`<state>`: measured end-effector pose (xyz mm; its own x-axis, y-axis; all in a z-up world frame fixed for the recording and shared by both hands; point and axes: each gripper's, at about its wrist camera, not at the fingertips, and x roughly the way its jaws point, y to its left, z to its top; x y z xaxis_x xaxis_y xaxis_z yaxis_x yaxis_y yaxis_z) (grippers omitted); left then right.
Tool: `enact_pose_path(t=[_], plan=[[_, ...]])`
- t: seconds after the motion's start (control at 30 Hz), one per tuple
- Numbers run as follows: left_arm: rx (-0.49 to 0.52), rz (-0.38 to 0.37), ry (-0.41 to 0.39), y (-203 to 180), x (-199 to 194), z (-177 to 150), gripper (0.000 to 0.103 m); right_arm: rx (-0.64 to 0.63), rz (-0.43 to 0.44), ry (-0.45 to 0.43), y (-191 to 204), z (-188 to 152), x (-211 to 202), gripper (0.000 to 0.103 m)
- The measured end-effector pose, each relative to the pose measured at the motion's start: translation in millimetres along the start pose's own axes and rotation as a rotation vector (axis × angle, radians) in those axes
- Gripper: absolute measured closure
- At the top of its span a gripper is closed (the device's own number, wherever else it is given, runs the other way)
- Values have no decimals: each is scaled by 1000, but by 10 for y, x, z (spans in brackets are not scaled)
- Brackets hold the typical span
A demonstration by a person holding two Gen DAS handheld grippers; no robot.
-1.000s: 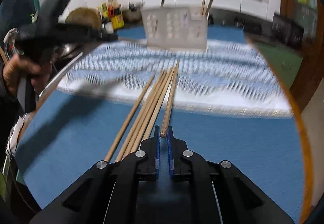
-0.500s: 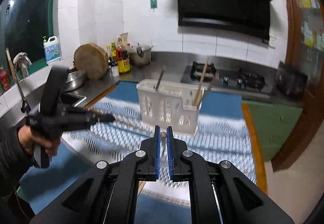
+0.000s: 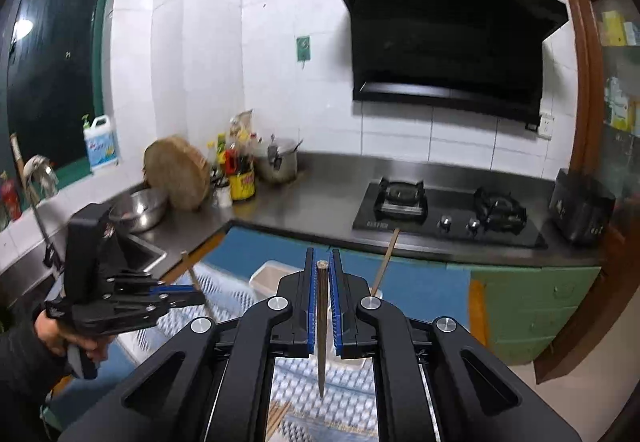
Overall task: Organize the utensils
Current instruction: 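Carry chopsticks upright over the white holder with both grippers, then lower the chopsticks into the holder and open both grippers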
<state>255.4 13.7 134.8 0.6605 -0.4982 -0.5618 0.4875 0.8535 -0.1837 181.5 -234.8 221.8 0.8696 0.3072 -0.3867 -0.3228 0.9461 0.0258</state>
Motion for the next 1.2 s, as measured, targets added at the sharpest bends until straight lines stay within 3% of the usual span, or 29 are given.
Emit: enact_pose_path(t=[0.33,0.53,0.93,1.2], plan=[[18,40,-152,-14,-228,795,98,19,-50,-60,-184,463,366,97],[9,76,-184,46,-98,1021,98,25,-59,-81,-244,605,556,97],[13,133,-32,214,592,722,97,6,-42,33,-188,195,1082,97],[0,113,1,231,685,500,96,-15,-48,104,-162,-52,1175,96]])
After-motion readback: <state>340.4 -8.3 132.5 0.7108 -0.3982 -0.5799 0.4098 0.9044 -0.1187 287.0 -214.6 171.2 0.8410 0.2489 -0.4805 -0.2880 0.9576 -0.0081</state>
